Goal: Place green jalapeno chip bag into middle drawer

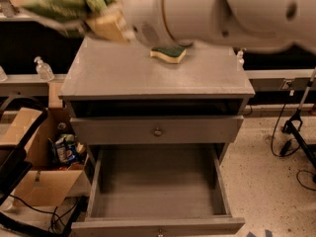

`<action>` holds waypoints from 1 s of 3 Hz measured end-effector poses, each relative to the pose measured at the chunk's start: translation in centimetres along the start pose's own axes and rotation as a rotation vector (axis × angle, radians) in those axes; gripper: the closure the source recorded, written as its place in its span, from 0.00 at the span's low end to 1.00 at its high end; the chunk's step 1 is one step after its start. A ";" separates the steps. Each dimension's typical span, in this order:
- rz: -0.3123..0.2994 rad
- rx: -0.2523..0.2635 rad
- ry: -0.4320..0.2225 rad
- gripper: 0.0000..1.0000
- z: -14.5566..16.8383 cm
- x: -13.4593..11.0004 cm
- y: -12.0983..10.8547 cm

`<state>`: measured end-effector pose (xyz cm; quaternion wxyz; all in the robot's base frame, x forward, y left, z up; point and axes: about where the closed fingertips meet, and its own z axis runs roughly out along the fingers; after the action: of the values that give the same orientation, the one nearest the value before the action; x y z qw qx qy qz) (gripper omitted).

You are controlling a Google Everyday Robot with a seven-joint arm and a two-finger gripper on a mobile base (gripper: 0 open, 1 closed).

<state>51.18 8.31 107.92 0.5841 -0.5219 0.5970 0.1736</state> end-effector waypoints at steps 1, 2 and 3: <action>0.132 -0.077 0.005 1.00 -0.6 9.0 6.7; 0.239 -0.031 0.027 1.00 -5.3 16.3 7.8; 0.384 0.062 0.128 1.00 -10.4 26.6 6.5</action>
Offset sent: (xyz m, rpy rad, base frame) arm -0.0672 -0.2135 -0.2351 0.1680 0.3144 -0.2408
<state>46.51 -8.84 84.60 0.5170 -0.3900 0.7264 0.2300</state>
